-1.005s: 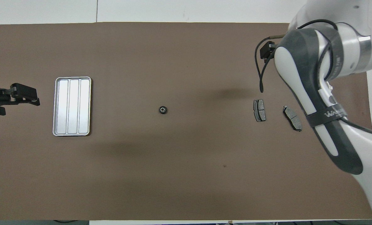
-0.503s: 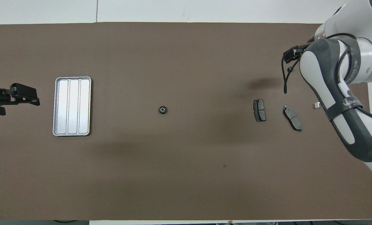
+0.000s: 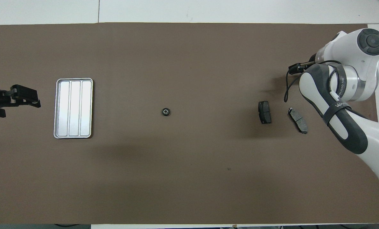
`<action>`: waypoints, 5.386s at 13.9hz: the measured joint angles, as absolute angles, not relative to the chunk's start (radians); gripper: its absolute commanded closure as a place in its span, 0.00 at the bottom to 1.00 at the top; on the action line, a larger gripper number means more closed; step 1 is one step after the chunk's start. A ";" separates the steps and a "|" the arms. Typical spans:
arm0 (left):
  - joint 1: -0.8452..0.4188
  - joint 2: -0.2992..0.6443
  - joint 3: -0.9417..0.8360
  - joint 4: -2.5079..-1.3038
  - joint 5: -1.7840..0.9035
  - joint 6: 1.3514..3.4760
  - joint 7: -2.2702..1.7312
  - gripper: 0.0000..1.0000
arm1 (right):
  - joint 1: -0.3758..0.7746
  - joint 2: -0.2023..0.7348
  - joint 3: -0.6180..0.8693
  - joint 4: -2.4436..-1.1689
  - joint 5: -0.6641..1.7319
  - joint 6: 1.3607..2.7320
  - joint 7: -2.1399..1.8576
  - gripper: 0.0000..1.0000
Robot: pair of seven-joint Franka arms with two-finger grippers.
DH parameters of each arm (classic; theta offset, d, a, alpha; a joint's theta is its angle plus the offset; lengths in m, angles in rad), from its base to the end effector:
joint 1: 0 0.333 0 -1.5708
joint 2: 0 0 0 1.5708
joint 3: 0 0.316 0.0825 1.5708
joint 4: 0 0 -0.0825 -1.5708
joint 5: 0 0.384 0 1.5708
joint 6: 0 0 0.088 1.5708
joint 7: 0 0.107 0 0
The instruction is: Pick bearing gear from pile to tray
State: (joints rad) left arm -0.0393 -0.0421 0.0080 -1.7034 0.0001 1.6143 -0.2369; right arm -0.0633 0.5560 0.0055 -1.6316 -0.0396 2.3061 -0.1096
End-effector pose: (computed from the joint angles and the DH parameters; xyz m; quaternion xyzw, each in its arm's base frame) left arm 0.5416 -0.0169 0.5886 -0.9944 -0.1026 0.0233 0.0030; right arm 0.6966 -0.0416 0.3072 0.9974 0.0377 0.0578 0.0189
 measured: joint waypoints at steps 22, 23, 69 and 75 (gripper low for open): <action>-0.575 0.413 -0.018 -1.849 -0.011 2.279 -0.900 0.01 | -0.073 0.612 0.012 -1.606 -0.006 2.324 -0.081 0.39; -0.575 0.413 -0.015 -1.855 -0.011 2.295 -0.901 0.02 | -0.073 0.614 0.012 -1.604 -0.006 2.324 -0.081 0.47; 0.001 0.161 0.014 -2.124 -0.010 2.201 0.004 0.91 | 0.608 0.365 0.046 -1.349 0.054 1.728 1.185 1.00; 0.001 0.141 0.012 -2.204 -0.010 2.277 0.003 0.90 | 0.643 0.496 0.045 -1.372 0.024 1.873 1.263 1.00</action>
